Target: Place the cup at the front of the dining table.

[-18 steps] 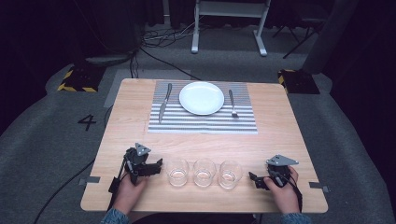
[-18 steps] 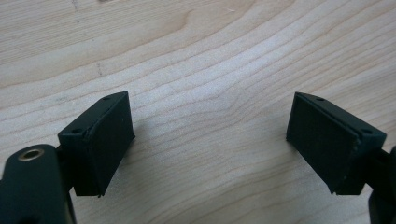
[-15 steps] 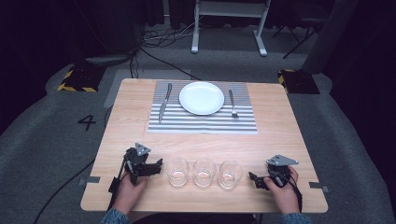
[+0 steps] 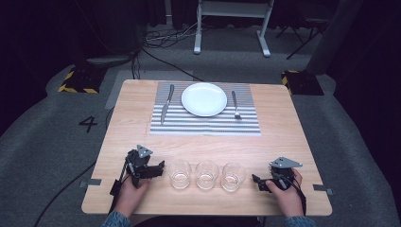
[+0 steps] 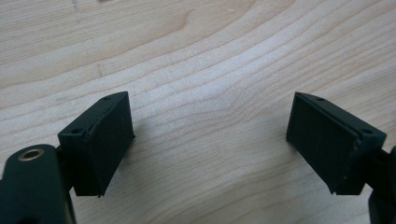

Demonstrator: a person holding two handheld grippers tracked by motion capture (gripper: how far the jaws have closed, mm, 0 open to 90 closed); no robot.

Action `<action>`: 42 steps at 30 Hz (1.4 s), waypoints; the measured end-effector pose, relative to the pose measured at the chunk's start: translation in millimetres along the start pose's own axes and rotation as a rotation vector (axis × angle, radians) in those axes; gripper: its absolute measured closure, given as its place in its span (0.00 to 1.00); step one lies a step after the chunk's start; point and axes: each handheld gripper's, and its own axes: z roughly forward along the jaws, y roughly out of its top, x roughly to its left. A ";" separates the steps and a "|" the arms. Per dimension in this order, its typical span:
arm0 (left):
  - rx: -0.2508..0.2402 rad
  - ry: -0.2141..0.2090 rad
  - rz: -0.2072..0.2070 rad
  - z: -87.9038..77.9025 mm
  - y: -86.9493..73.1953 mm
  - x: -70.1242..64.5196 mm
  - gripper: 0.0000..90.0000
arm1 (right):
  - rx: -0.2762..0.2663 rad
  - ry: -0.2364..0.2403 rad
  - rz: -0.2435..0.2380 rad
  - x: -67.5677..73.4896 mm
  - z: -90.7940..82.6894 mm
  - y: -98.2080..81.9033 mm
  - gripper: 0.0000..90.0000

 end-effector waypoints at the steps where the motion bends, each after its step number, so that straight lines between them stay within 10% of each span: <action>1: 0.000 0.000 0.000 0.0 0.0 0.0 0.17 | 0.000 -0.001 0.000 0.1 -0.1 0.0 0.06; 16: 0.000 -0.005 0.000 0.1 0.1 0.1 0.17 | 0.025 -0.011 0.023 2.5 -0.9 2.4 0.07; 19: -0.001 -0.004 0.000 0.1 0.1 0.2 0.17 | 0.031 -0.002 0.020 2.0 -3.6 4.8 0.22; 42: -0.001 -0.003 0.001 0.1 0.1 0.2 0.17 | 0.063 0.183 -0.032 47.3 -51.2 31.4 0.21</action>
